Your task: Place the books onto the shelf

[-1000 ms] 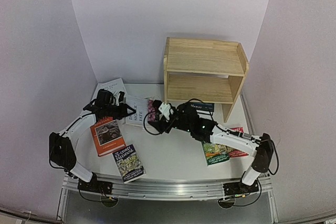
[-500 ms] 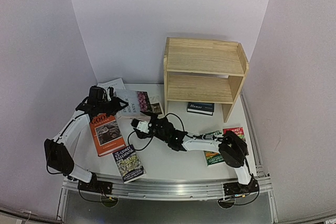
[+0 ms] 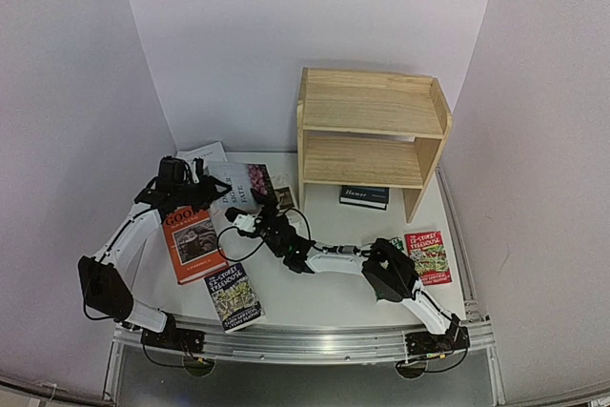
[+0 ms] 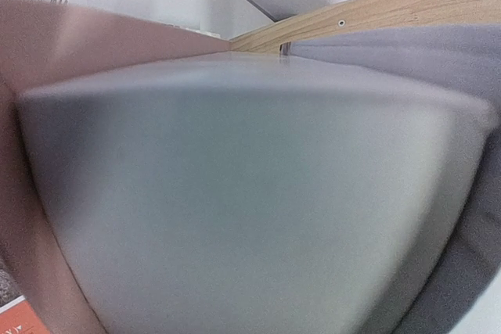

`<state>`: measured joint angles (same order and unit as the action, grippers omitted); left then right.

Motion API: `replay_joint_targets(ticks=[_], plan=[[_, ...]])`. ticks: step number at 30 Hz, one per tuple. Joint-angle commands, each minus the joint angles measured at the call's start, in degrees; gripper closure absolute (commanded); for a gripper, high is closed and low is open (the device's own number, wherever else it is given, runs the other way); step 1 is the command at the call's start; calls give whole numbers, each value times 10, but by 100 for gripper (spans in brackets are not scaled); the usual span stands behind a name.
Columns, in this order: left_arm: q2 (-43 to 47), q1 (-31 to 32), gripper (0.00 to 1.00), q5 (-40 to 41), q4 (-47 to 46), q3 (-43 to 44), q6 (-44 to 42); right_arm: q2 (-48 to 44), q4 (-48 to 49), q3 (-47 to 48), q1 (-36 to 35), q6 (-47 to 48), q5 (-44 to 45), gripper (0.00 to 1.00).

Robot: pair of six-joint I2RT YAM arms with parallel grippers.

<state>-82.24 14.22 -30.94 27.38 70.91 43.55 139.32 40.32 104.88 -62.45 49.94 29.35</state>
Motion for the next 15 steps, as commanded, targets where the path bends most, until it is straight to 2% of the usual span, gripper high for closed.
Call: replay_joint_targets(ticks=[1,3,5,8,10,11,13,15], plan=[[31,-7,68,-12,-38,0,3,-1,54,34,-6,11,40,26],[37,-9,64,-11,-39,-2,1,-8,58,30,-8,4,48,38],[48,-15,51,-8,-44,-7,0,-23,59,16,-11,-18,53,48],[70,-26,23,-23,-68,-20,-7,-62,55,-20,-14,-70,49,71],[89,-32,6,-36,-79,-22,-23,-87,43,-45,-16,-97,54,83],[98,-34,1,-40,-77,-17,-43,-101,34,-54,-17,-112,58,86],[114,-37,0,-39,-59,3,-99,-131,3,-72,-22,-139,55,87],[138,-39,0,6,-26,32,-173,-168,-70,-81,-25,-191,36,87]])
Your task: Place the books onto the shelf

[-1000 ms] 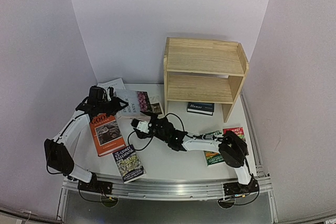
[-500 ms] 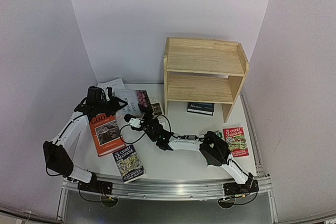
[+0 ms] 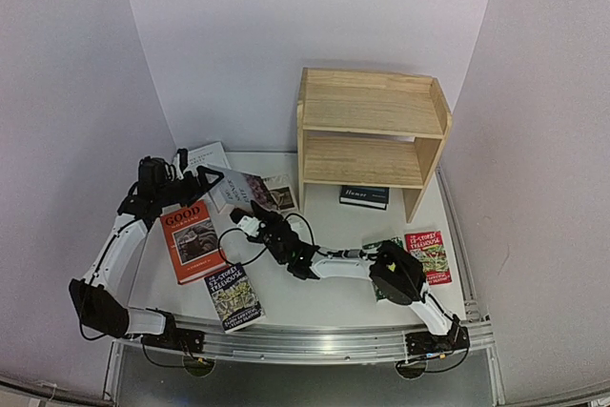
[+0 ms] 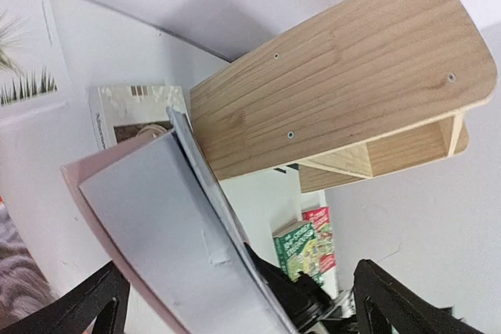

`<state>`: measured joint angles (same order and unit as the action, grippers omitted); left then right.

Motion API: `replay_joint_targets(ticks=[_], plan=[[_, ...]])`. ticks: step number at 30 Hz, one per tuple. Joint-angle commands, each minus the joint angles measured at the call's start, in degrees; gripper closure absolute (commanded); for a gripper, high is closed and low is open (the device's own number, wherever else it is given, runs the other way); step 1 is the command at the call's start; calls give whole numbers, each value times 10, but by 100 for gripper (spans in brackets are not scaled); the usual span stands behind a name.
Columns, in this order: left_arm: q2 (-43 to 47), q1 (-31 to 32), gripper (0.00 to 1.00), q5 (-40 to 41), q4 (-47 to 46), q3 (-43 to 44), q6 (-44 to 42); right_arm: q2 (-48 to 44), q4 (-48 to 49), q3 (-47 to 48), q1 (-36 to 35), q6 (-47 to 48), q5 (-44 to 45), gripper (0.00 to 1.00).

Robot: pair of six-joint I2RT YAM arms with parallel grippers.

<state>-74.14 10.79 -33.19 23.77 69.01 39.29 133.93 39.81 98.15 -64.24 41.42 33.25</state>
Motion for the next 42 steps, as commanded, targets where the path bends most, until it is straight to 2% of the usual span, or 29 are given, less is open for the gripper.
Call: replay_joint_targets(ticks=[1,3,5,7,10,14,18,22,28,34,42], plan=[[77,-5,0,56,11,57,-169,-131,-113,-8,-7,-141,-15,87],[136,-6,0,101,-20,50,-257,-168,-242,13,-7,-233,-52,85],[196,-5,0,151,-99,9,-321,-197,-345,51,-7,-311,-97,84],[250,-6,0,184,-173,-35,-361,-230,-423,78,-7,-373,-133,82],[291,-5,0,211,-218,-72,-385,-290,-484,97,-7,-439,-149,80],[303,-5,0,259,-197,-85,-363,-349,-529,137,-7,-459,-109,78],[308,-5,0,247,-180,-102,-377,-386,-556,208,-3,-401,-44,76],[306,-5,0,230,-176,-108,-379,-388,-630,311,75,-375,3,75],[305,-6,0,207,-168,-116,-368,-384,-666,348,236,-395,-12,77],[313,-6,0,203,-147,-126,-358,-371,-689,328,373,-472,-75,76],[324,-5,0,214,-139,-134,-370,-348,-701,325,449,-460,-80,76]])
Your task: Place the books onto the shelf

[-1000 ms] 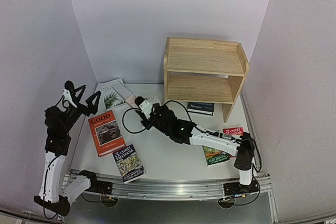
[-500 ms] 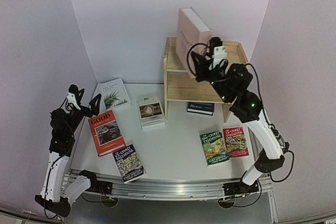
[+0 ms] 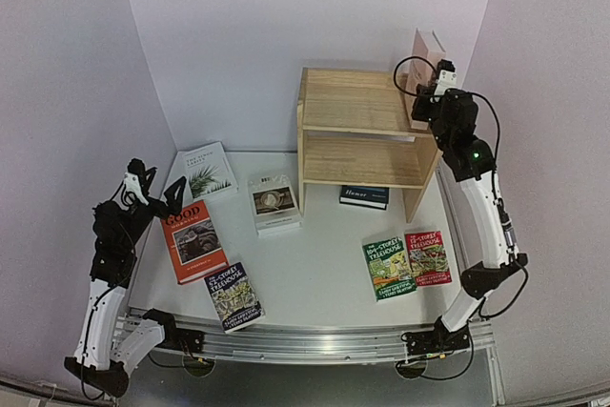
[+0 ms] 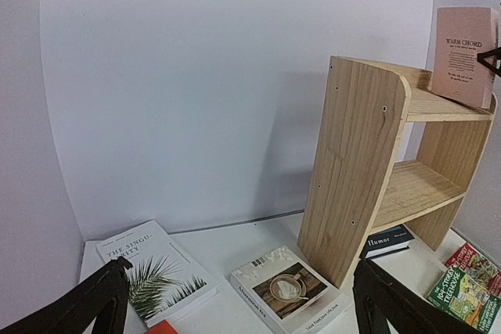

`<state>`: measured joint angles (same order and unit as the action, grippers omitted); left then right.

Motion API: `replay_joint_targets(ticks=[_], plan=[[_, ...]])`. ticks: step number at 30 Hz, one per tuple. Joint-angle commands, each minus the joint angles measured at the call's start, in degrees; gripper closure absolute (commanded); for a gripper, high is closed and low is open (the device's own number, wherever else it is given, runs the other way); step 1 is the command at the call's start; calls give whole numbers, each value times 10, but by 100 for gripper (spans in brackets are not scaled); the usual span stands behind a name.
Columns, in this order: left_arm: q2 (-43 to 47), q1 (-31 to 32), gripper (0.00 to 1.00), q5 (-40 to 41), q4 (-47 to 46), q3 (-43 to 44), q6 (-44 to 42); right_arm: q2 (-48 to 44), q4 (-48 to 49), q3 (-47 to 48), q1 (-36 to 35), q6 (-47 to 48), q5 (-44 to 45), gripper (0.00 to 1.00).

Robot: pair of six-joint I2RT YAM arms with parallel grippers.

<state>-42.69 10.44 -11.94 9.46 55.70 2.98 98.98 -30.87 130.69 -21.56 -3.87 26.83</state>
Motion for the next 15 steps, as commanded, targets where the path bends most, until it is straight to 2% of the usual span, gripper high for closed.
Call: replay_joint_targets(ticks=[1,7,15], plan=[[10,-2,0,2,4,-1,-7,-1,5,-6,37,-12,-26,76],[13,-2,0,4,5,-5,-6,-2,-2,-27,87,-1,-62,76],[11,-2,0,-1,5,-8,8,13,-4,-28,109,34,-93,70]])
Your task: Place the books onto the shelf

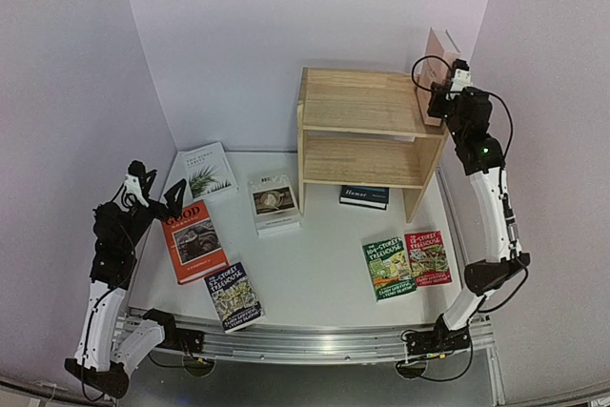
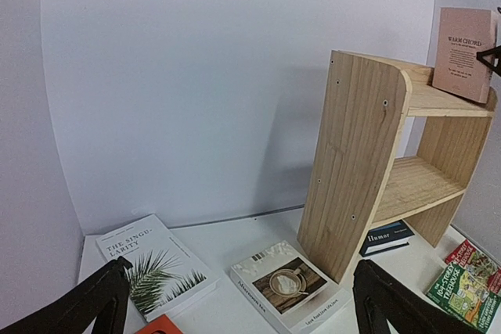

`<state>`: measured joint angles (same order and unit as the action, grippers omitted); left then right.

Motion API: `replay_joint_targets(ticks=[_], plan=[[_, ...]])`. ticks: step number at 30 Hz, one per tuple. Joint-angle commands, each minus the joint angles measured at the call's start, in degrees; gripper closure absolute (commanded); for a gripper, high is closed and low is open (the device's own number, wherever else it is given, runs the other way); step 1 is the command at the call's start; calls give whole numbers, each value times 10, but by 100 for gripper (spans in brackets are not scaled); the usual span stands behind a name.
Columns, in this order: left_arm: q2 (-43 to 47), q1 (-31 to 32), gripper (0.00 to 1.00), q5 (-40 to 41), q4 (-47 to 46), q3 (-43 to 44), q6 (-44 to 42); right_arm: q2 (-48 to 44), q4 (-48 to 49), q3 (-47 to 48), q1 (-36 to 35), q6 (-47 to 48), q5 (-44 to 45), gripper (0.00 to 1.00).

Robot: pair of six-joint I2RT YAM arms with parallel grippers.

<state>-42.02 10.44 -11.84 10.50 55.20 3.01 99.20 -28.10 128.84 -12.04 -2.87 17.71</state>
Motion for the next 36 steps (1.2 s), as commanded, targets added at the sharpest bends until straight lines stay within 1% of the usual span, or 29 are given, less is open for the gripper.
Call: replay_joint_targets(ticks=[1,2,4,6,8,18,21,27,30,32,36], plan=[[4,-2,0,-3,-6,-3,8,12,-32,-10,14,24,-2,69],[4,-2,0,-3,-6,-3,8,13,-32,-10,13,26,-3,66],[4,-2,0,-2,-9,-2,4,13,-32,-10,14,45,-5,55],[2,-2,0,0,-12,-1,3,12,-31,-14,14,50,-1,46],[-1,-2,0,-2,-11,0,4,9,-31,-19,13,52,0,42],[-7,-2,0,-16,-10,1,12,-11,-30,-28,14,49,-7,29],[-6,-2,0,-17,-10,0,12,-20,-29,-35,14,46,-5,27],[-5,-2,0,-22,-9,-1,15,-31,-25,-50,14,39,6,16],[-4,-2,0,-25,-5,0,14,-39,-20,-57,14,34,10,15],[-3,-2,0,-26,-4,0,15,-47,-16,-64,14,33,11,12],[-3,-2,0,-31,-4,-2,16,-70,0,-95,14,33,12,10]])
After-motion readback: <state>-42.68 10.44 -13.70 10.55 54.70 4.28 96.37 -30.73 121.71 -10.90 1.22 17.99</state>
